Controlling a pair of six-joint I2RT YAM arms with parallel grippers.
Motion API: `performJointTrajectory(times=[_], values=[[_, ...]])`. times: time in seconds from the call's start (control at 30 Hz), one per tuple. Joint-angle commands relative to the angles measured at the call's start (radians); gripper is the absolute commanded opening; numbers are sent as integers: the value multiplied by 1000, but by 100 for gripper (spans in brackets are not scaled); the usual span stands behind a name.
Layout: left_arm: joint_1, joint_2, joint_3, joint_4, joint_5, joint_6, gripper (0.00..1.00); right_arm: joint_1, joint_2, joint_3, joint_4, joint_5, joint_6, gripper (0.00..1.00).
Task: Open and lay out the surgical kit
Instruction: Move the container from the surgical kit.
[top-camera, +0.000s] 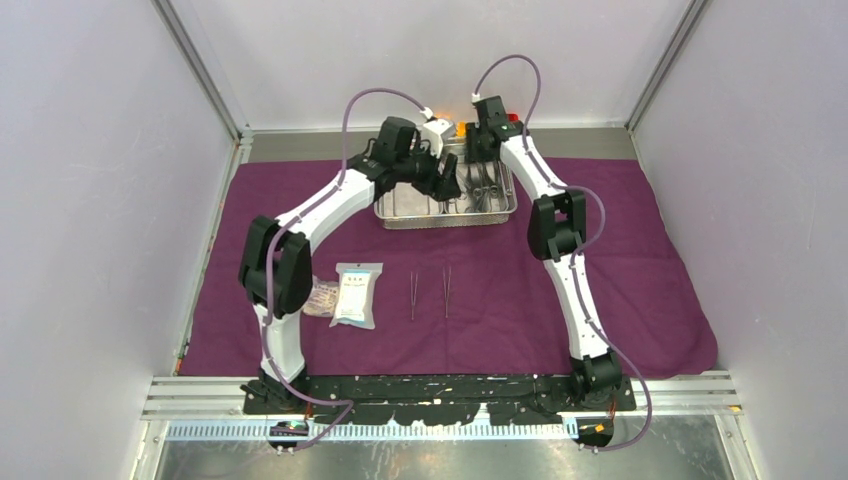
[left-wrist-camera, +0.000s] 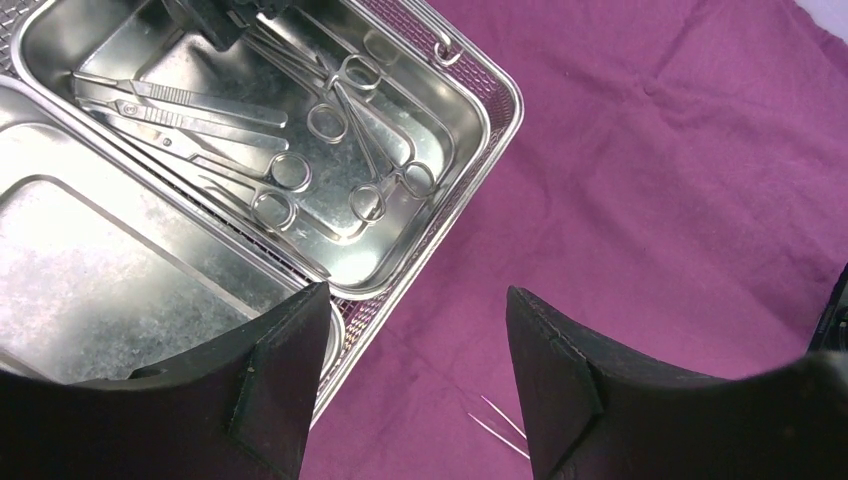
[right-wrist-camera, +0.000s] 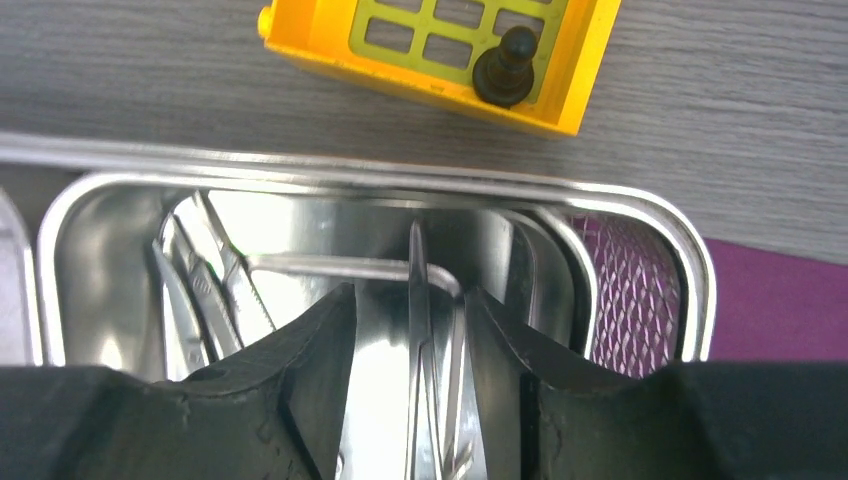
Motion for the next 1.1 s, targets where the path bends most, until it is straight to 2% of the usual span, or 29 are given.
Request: performJointTrajectory(times=[0.0, 0.13, 0.33, 0.57, 0.9, 1.07], values=[[2, -67, -1, 13, 1, 14, 67, 4, -235, -44, 14, -30, -48, 52], [2, -80, -6, 2, 0, 23, 67, -5, -335, -127, 15, -3, -92, 55], [3, -102, -27, -6, 0, 28, 67, -53, -393, -229, 10, 14, -134, 59], [2, -115, -53, -6, 2, 27, 68, -78, -381, -290, -20, -10, -136, 74], [2, -133, -82, -8, 10, 23, 67, -79, -349, -379, -21, -46, -103, 75], [2, -143, -99, 2, 13, 22, 67, -80, -337, -426, -20, -63, -92, 72]])
